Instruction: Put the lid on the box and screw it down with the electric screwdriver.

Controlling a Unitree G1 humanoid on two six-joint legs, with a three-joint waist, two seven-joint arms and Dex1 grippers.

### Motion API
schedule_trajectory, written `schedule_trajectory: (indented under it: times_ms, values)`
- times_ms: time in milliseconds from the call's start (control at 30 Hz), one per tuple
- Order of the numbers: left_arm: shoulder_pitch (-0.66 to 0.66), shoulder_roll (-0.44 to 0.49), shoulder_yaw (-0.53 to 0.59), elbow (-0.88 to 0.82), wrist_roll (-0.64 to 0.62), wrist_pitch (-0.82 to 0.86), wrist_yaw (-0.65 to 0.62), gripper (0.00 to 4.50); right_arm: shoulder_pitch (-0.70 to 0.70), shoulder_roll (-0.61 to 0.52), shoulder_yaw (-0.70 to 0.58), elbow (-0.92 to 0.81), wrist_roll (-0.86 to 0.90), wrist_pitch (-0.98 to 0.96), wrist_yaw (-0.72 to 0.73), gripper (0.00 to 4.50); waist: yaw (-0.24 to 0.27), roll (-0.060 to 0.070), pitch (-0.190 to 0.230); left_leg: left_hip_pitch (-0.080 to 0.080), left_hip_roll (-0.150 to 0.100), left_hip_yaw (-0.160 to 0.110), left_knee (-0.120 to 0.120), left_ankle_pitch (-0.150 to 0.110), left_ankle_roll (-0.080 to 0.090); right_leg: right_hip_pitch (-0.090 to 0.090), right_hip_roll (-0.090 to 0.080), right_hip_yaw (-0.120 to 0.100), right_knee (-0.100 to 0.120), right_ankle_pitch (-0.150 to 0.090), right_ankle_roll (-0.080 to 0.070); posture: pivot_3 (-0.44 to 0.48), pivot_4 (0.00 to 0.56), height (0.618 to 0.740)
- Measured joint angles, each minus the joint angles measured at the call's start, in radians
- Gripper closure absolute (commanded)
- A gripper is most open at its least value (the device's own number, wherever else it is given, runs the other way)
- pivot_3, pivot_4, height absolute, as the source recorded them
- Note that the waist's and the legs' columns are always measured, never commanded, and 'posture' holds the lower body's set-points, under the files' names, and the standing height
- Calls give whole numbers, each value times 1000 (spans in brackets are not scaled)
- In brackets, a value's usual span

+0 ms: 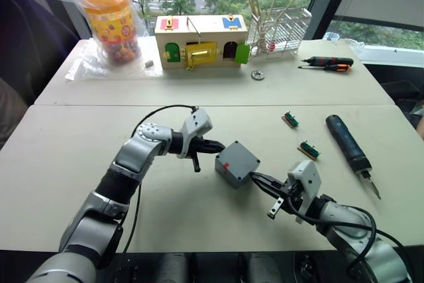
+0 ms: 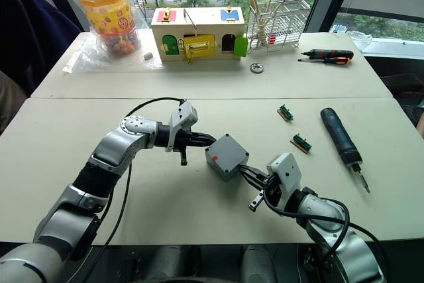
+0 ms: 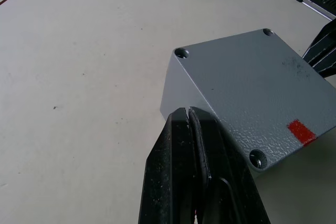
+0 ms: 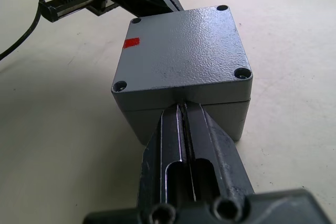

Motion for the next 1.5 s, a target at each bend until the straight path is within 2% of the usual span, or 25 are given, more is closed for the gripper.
schedule_trajectory:
  times_ms: [233,400,867,1267,1500]
  values:
    - [-7,-10,11,75,13,-29,31,4500,36,-14,-27,0,1,1,19,4472,-1,0,0,0,0,0,0,0,0,0,0,0,0,0,0,0,150,708]
    - [-3,-10,2,89,24,-42,27,4500,3,-13,-13,7,-10,18,21,4472,0,0,0,0,0,0,0,0,0,0,0,0,0,0,0,0,150,708]
    - [91,7,8,-60,20,55,53,4500,-233,15,20,241,-78,23,33,4472,0,0,0,-1,0,0,0,0,0,-1,0,0,1,0,0,0,150,708]
    - [125,-9,10,-113,12,92,73,4500,-296,30,9,338,-99,-3,55,4472,-1,0,0,-1,0,0,0,0,-1,-1,0,0,1,0,0,0,150,708]
    - [115,-16,19,-110,8,99,102,4500,-258,25,-58,295,-74,7,54,4472,1,0,0,-1,0,0,0,1,-1,-2,0,0,1,0,0,0,150,708]
